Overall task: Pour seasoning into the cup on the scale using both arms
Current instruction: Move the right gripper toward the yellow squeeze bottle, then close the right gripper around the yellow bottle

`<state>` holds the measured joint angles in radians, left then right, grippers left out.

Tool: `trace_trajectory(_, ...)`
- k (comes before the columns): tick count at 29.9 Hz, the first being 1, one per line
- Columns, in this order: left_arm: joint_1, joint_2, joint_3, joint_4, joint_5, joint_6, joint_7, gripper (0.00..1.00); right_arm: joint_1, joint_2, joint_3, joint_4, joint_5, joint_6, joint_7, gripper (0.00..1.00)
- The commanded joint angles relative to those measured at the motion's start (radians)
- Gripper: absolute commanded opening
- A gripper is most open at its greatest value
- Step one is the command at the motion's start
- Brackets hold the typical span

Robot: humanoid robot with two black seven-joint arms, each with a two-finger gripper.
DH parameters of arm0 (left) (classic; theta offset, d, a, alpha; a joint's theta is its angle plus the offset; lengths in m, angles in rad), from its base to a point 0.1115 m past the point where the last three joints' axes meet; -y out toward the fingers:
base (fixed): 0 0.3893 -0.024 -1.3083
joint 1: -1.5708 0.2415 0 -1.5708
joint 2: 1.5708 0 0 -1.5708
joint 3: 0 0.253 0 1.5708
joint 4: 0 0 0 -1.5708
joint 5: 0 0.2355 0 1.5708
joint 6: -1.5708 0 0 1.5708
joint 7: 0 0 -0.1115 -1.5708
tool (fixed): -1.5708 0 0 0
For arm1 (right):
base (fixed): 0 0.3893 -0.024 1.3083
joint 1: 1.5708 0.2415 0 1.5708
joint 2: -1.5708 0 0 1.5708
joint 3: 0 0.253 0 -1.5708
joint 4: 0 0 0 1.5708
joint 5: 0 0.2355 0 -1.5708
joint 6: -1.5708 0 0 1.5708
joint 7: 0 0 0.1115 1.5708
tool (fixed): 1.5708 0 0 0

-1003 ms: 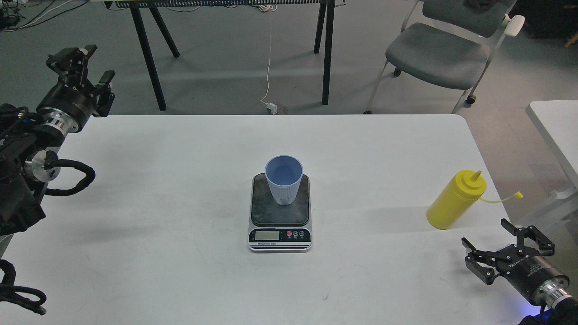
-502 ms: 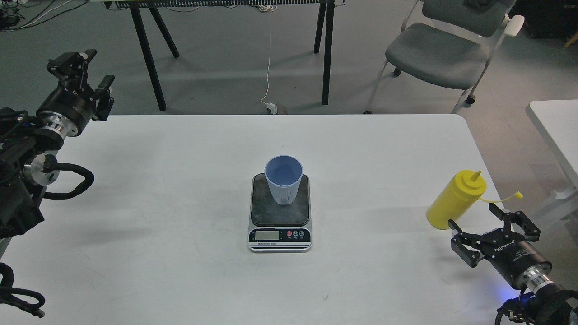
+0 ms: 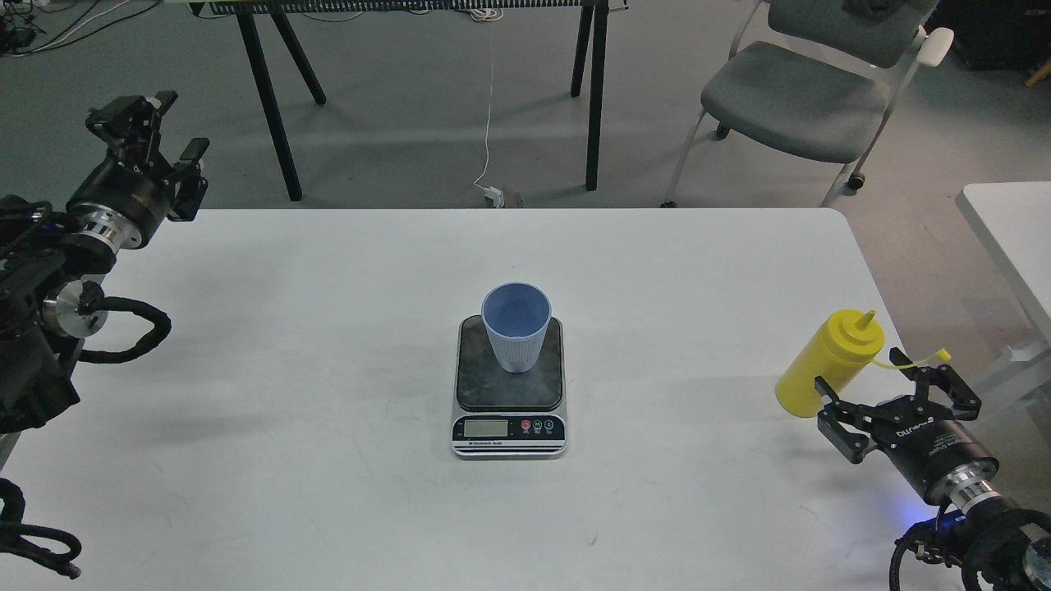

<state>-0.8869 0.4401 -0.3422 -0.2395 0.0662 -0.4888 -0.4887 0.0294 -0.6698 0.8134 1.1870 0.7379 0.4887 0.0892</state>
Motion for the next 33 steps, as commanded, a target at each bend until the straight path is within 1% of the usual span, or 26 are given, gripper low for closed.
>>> trace_trajectory(1,0.0,-0.006,0.002,-0.001,0.003,0.0,0.0,0.67,0.015,0.024,0.0,-0.018,-0.023,0.0,0.0,1.0)
trace_trajectory(8,-0.001,-0.001,0.003,-0.001,0.004,0.0,0.0,0.67,0.029,0.068,0.0,-0.047,-0.043,0.0,0.004,1.0)
trace_trajectory(16,-0.001,-0.001,0.005,-0.001,0.006,0.0,0.0,0.67,0.035,0.104,0.02,-0.069,-0.117,0.0,0.04,1.0)
trace_trajectory(19,-0.003,-0.001,0.005,-0.001,0.006,0.0,0.0,0.67,0.037,0.119,0.036,-0.079,-0.137,0.0,0.044,0.98)
trace_trajectory(20,-0.003,-0.003,0.005,-0.001,0.006,0.0,0.0,0.67,0.037,0.124,0.038,-0.081,-0.143,0.0,0.044,0.97)
trace_trajectory(21,-0.003,-0.003,0.006,-0.003,0.006,0.0,0.0,0.67,0.037,0.127,0.041,-0.083,-0.147,0.0,0.046,0.91)
trace_trajectory(23,-0.003,-0.003,0.005,-0.003,0.006,0.0,0.0,0.67,0.037,0.134,0.044,-0.086,-0.158,0.0,0.047,0.75)
trace_trajectory(24,-0.003,-0.003,0.005,-0.001,0.007,0.0,0.0,0.67,0.037,0.138,0.047,-0.089,-0.166,0.0,0.047,0.7)
trace_trajectory(25,-0.004,-0.003,0.005,-0.001,0.006,0.0,0.0,0.66,0.038,0.139,0.052,-0.093,-0.176,0.0,0.047,0.68)
trace_trajectory(29,-0.004,-0.001,0.006,-0.001,0.006,0.0,0.0,0.67,0.04,0.159,0.069,-0.109,-0.21,0.0,0.049,0.69)
trace_trajectory(30,-0.003,-0.001,0.005,-0.001,0.006,0.0,0.0,0.66,0.038,0.161,0.069,-0.109,-0.218,0.0,0.049,0.65)
trace_trajectory(31,-0.003,-0.001,0.006,-0.001,0.006,0.0,0.0,0.67,0.038,0.162,0.069,-0.11,-0.221,0.0,0.049,0.56)
trace_trajectory(32,-0.003,-0.001,0.005,-0.003,0.006,0.0,0.0,0.67,0.038,0.162,0.069,-0.11,-0.221,0.0,0.049,0.51)
trace_trajectory(33,-0.003,-0.001,0.005,-0.001,0.006,0.0,0.0,0.67,0.037,0.164,0.069,-0.109,-0.222,0.0,0.047,0.51)
